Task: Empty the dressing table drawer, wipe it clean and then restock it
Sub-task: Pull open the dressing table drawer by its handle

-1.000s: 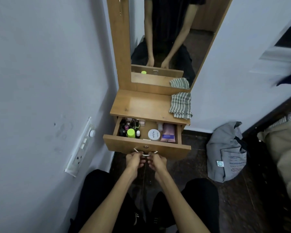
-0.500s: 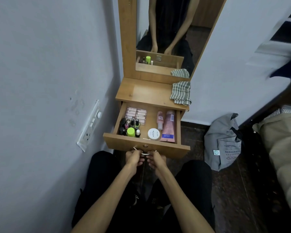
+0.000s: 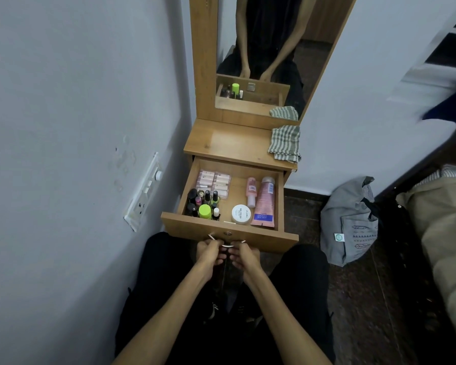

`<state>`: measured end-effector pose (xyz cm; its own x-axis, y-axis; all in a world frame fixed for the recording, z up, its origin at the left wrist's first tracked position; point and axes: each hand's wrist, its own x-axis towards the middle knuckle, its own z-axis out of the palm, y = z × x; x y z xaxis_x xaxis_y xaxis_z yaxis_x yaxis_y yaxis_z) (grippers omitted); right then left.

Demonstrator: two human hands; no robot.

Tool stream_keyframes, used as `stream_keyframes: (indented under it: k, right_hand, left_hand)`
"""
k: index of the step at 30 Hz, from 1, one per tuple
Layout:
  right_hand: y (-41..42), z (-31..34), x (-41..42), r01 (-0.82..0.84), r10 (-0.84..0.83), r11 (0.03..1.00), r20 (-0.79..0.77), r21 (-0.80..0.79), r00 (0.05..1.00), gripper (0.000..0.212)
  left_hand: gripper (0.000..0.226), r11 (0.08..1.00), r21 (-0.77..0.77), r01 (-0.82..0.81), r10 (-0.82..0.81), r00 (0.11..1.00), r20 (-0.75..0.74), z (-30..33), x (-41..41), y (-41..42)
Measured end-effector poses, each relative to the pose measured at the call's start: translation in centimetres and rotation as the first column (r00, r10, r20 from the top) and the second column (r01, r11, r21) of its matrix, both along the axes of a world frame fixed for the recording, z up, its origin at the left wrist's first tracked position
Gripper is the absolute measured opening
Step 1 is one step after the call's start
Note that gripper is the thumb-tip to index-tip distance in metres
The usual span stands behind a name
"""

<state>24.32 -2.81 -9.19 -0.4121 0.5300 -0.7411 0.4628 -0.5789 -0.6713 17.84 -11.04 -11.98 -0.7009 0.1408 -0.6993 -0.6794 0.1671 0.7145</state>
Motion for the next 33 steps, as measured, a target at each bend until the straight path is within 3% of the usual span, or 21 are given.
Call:
stream_keyframes:
  k: [10,19,22,25,33]
  right_hand:
    - [-0.2,-0.5,0.4,-0.033,0.033,0.999,0.000,0.022,0.999,0.013]
    - [0.1,0.2,1.7,-0.132,0.129,0.990,0.047,0.055,0.990,0.021]
    - [0.3,1.1,2.3,-0.188,0.182,0.978,0.069,0.086,0.981,0.024]
    - [0.8,2.7,2.5,-0.222,0.224,0.968,-0.004,0.119,0.975,0.021]
    - [3.5,7.5,0.8,-0.186,0.229,0.966,-0.263,0.178,0.937,0.019]
  left_hand:
    - [0.027,1.000,-0.018,0.011,-0.010,1.000,0.009,-0.2,0.5,-0.3]
    - [0.029,0.997,-0.033,-0.076,0.076,0.997,0.009,1.2,1.7,-1.1]
    - [0.028,0.986,-0.087,-0.142,0.138,0.989,-0.052,2.1,2.1,-1.6]
    - [0.025,0.985,-0.085,-0.152,0.136,0.976,-0.172,3.6,2.1,-1.7]
    - [0.013,0.997,0.039,0.064,-0.040,0.896,-0.442,9.6,0.5,1.4]
